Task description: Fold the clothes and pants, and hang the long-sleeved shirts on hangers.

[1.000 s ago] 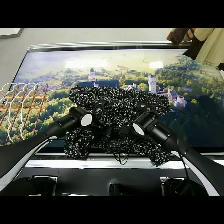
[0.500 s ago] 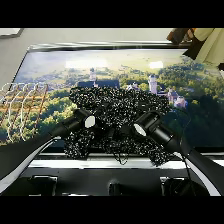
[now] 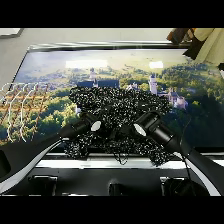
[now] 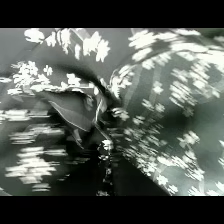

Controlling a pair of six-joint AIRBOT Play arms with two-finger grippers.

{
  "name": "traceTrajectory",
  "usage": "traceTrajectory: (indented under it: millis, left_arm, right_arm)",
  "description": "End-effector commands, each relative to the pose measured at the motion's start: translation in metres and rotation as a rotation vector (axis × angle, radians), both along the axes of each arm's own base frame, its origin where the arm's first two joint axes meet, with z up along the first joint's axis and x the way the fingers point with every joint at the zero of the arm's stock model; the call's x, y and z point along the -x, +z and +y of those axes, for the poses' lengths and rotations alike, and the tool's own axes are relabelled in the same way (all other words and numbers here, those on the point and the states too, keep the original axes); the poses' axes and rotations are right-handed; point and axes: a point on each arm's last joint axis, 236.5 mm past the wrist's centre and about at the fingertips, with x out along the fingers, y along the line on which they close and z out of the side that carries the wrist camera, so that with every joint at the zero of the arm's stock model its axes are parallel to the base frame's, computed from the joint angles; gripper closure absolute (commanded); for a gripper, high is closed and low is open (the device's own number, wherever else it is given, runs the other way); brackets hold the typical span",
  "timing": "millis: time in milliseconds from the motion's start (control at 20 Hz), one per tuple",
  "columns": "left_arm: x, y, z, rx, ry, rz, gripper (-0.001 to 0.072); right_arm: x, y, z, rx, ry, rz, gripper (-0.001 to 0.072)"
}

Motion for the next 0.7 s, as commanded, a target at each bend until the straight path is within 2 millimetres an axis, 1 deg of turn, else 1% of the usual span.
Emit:
traceTrajectory:
  millis: [0,100,150,200,250,350,400,450,550,650]
  left_arm:
    - [-0.009,-0.004,0.007,-0.024,0.05,-0.012,0.0679]
    - [-0.013,0.002,0.012,-0.033,0.057,-0.004,0.0681]
    - [-0.018,0.009,0.015,-0.037,0.063,-0.007,0.0681]
    - [-0.026,0.02,0.02,-0.037,0.076,-0.016,0.0682]
    - [-0.036,0.034,0.025,-0.034,0.087,-0.035,0.0682]
    - [-0.063,0.08,0.032,-0.007,0.112,-0.111,0.0682]
    - [-0.079,0.111,0.034,0.016,0.113,-0.172,0.0682]
    - [-0.091,0.141,0.035,0.041,0.102,-0.23,0.0682]
    - [-0.107,0.2,0.04,0.065,0.093,-0.325,0.0682]
    - [-0.11,0.253,0.044,0.085,0.072,-0.403,0.0682]
  right_arm:
    - [0.0,0.0,0.0,-0.006,-0.023,0.001,0.068]
    - [0.0,0.0,0.0,-0.005,-0.024,0.001,0.068]
    - [0.001,0.001,0.0,-0.006,-0.025,0.005,0.068]
    - [0.0,0.005,0.001,-0.006,-0.025,0.003,0.068]
    - [-0.004,0.013,0.001,-0.003,-0.025,-0.01,0.068]
    - [-0.02,0.044,0.002,-0.001,-0.019,-0.07,0.068]
    - [-0.03,0.063,0.003,-0.002,-0.021,-0.114,0.068]
    - [-0.042,0.086,0.004,-0.008,-0.017,-0.167,0.068]
    - [-0.059,0.135,0.004,-0.018,0.002,-0.268,0.0681]
    - [-0.07,0.185,-0.002,-0.022,0.017,-0.361,0.0681]
